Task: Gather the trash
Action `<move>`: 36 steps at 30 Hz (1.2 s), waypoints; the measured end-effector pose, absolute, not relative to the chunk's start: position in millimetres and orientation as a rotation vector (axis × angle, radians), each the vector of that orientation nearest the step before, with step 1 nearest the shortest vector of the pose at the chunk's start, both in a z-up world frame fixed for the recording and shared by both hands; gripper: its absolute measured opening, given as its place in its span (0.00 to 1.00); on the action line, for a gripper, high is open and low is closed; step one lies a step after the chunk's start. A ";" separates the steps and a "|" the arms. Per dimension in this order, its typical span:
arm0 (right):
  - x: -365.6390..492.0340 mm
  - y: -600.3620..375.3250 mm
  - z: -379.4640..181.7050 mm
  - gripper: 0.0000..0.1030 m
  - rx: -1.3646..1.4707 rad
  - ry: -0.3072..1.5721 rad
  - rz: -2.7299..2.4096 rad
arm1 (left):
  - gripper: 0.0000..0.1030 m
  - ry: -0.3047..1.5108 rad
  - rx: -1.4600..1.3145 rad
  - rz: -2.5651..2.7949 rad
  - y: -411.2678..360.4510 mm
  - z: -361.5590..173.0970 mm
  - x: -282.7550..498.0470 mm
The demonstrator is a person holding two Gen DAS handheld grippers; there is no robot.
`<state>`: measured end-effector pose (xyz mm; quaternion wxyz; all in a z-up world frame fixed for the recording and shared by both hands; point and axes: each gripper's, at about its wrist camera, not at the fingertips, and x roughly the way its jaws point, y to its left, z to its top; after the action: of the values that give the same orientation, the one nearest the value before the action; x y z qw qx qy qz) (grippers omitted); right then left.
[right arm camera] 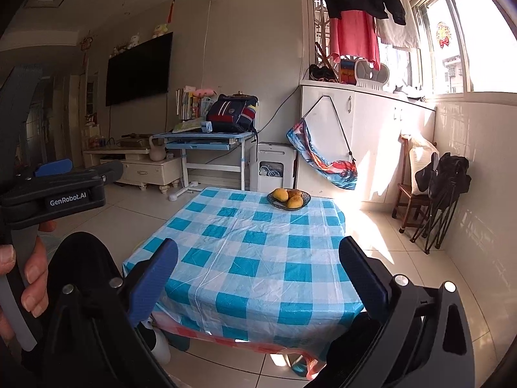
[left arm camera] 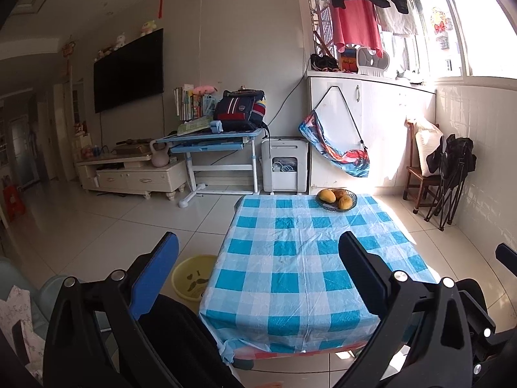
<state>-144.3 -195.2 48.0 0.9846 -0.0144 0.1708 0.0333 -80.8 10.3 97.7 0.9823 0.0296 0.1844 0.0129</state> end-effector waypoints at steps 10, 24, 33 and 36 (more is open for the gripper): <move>-149.4 -198.6 51.1 0.93 -0.019 0.318 0.064 | 0.93 0.363 0.077 0.011 0.1 96.2 -82.1; -150.2 -199.6 48.6 0.93 -0.008 0.314 0.063 | 0.93 0.387 0.085 0.011 2.6 84.0 -78.9; -150.0 -197.6 48.0 0.93 -0.016 0.322 0.064 | 0.93 0.394 0.076 0.014 7.3 79.0 -75.6; -149.6 -197.7 48.0 0.93 -0.017 0.321 0.064 | 0.93 0.395 0.076 0.013 7.4 78.5 -75.4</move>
<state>-149.6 -197.7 48.0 0.9866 -0.0085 0.1600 0.0320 -75.4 7.4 78.5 0.9799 0.0378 0.1960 0.0066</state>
